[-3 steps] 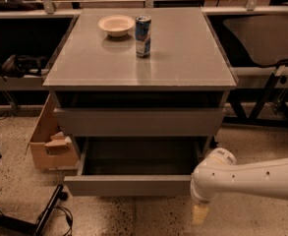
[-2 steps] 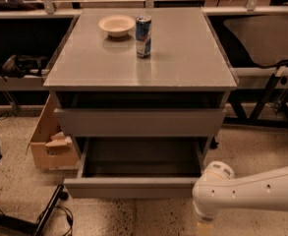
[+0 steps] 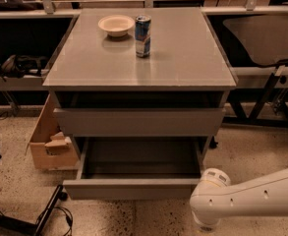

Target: Open middle drawer

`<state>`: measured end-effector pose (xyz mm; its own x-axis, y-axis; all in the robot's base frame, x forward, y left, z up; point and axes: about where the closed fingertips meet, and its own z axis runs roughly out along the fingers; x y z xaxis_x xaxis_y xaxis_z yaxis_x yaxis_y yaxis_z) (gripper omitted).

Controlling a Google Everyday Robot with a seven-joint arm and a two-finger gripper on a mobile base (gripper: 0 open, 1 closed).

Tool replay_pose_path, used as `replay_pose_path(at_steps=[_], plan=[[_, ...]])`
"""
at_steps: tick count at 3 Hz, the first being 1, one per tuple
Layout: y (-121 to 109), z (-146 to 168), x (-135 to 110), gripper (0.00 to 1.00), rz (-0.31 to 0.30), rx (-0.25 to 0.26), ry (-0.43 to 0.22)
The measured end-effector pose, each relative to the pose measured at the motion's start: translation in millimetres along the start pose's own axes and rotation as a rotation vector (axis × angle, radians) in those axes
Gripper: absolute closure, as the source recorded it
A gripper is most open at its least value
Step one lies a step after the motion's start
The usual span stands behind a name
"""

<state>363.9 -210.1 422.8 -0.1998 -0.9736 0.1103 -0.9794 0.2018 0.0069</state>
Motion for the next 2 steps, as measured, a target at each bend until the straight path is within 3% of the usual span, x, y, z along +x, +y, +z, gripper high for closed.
replay_pose_path(at_steps=[1, 2], plan=[[-5.5, -22.2, 6.7, 0.46, -0.012, 0.070, -0.030], [-30.6, -78.3, 3.2, 0.23, -0.045, 0.220, -0.117]])
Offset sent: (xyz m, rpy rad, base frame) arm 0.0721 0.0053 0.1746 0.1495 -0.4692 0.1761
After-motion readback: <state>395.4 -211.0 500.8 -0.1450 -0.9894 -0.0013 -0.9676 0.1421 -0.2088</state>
